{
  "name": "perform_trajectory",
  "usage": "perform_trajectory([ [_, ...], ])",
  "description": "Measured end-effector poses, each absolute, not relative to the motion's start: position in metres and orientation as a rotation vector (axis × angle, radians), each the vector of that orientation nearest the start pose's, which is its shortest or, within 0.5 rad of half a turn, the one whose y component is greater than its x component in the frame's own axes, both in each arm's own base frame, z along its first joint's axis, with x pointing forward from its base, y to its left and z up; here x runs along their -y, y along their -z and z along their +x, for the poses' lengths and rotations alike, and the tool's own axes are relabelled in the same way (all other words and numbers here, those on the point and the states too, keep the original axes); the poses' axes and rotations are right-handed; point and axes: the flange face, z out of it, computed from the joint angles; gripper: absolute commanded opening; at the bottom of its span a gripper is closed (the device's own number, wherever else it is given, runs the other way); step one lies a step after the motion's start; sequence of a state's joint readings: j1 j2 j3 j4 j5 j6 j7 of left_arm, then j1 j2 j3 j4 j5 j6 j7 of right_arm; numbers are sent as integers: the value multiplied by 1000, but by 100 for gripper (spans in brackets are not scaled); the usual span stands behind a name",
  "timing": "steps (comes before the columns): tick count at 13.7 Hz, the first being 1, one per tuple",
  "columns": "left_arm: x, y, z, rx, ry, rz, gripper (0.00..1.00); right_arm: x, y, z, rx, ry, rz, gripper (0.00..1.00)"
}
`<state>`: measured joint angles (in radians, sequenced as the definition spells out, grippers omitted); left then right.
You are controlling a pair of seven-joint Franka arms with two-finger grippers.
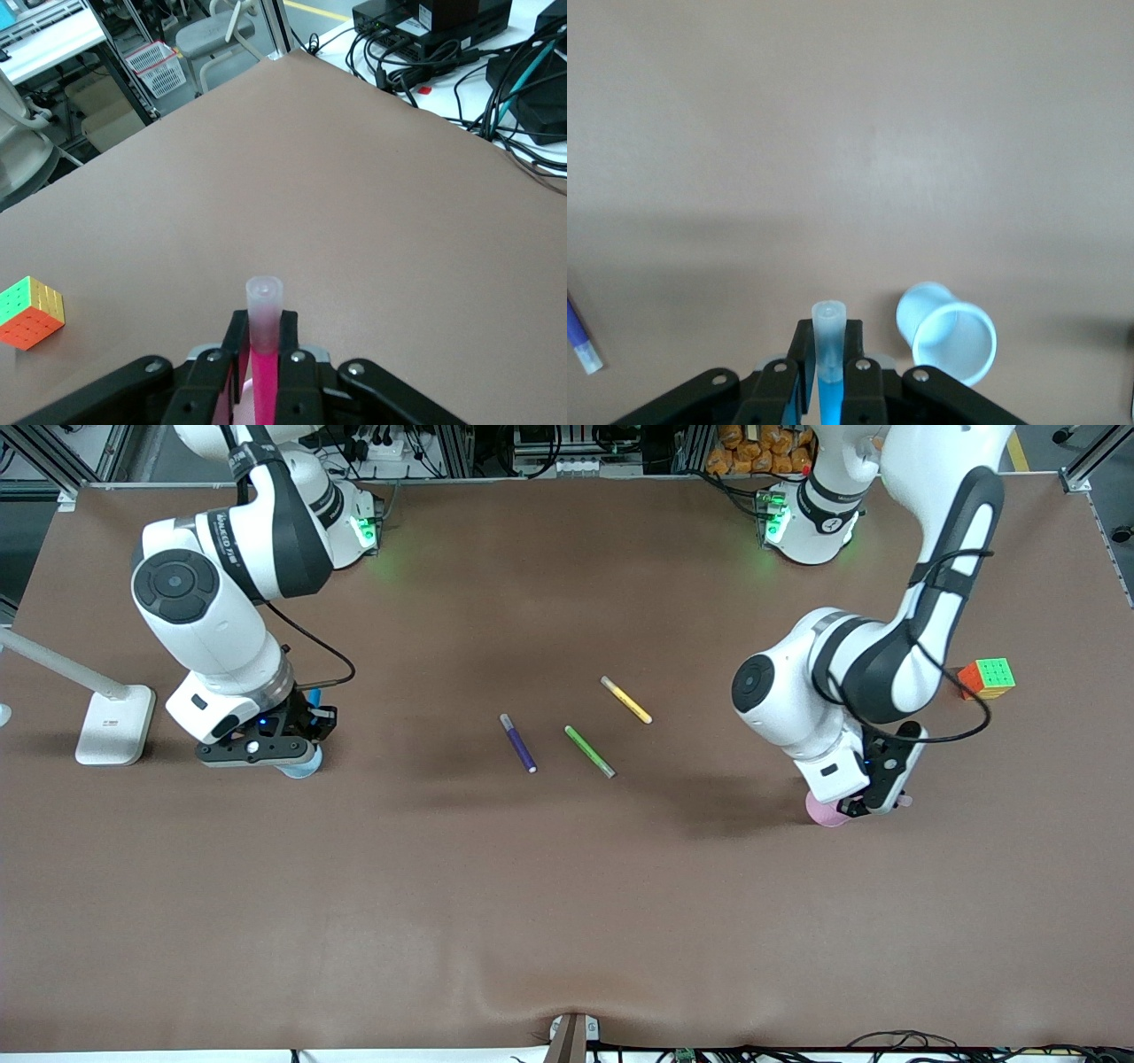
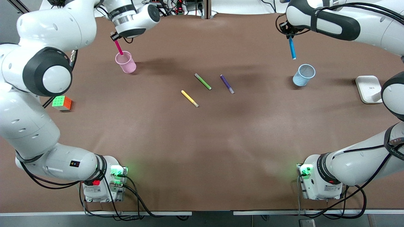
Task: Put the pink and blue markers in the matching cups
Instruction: 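Lower the pink marker into the pink cup while the right gripper lowers blue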
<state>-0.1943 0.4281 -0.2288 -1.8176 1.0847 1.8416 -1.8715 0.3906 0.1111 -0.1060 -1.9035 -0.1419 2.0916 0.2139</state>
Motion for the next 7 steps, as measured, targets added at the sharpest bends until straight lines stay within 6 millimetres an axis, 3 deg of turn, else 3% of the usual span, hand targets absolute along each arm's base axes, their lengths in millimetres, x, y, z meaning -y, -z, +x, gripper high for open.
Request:
perform_trajectory([
  [2,185,-300,599,1044,842,-2092,0,-153,-443,578,342,273,-3214,0],
  [5,185,-298,598,1051,845,-2085,0,-111,-419,577,523,362,-3184,0],
  [7,185,-295,598,1079,852,-2071,0,-92,-407,571,545,357,-3184,0],
])
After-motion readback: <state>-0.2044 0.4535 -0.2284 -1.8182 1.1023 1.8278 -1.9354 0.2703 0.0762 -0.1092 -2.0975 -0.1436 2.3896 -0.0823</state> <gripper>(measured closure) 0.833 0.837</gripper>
